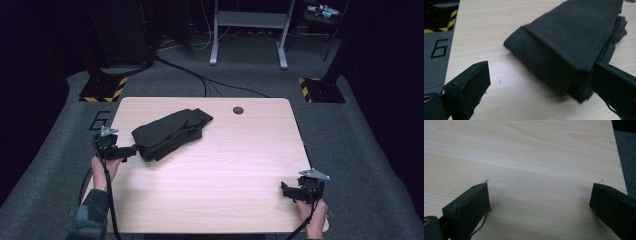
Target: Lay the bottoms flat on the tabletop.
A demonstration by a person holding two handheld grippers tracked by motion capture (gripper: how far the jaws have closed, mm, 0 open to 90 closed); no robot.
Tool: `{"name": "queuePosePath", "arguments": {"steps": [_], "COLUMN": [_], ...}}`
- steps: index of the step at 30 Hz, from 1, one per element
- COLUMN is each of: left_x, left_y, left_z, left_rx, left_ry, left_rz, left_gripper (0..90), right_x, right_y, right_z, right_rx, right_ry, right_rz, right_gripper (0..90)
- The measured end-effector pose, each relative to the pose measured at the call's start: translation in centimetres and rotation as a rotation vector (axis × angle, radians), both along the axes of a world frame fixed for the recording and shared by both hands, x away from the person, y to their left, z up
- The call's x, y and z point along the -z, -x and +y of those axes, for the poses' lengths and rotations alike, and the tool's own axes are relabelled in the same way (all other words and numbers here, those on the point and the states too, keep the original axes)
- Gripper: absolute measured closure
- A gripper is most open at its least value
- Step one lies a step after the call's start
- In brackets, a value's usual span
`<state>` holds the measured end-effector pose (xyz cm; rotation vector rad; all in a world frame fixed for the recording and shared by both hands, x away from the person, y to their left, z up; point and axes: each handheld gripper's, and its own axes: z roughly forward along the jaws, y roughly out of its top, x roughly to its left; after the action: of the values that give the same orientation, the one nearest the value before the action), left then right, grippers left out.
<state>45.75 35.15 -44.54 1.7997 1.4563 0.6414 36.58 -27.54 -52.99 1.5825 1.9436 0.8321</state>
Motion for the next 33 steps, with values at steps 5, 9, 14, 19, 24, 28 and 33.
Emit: {"name": "queuePosePath", "arguments": {"steps": [5,9,14,19,24,28,33], "left_x": [-0.1,0.3,1.8,3.7,4.3,4.5,5.1], "left_y": [-2.9,-5.3,-7.5,-7.8,-7.8,-7.8,-7.2], "left_z": [-1.5,-2.8,-4.1,-4.6,-4.7,-5.1,-5.0], "left_rx": [0.021,0.035,0.034,0.040,0.060,0.086,0.096], "left_ry": [-0.018,-0.063,-0.114,-0.115,-0.131,-0.166,-0.139], "left_rz": [0.014,0.062,0.144,0.195,0.194,0.189,0.152], "left_gripper": [1.8,1.2,0.1,0.0,1.2,2.8,4.1], "right_x": [0.0,0.0,0.0,0.0,0.0,0.0,0.0], "right_y": [0.0,0.0,0.0,0.0,0.0,0.0,0.0], "right_z": [0.0,0.0,0.0,0.0,0.0,0.0,0.0], "right_rx": [-0.002,-0.001,-0.001,-0.002,-0.002,-0.005,-0.010], "right_ry": [0.000,0.000,-0.001,0.000,-0.001,-0.003,0.000], "right_rz": [0.000,0.000,0.000,-0.001,-0.001,-0.001,-0.002], "right_gripper": [2.2,2.2,2.3,2.4,2.5,2.8,2.8]}}
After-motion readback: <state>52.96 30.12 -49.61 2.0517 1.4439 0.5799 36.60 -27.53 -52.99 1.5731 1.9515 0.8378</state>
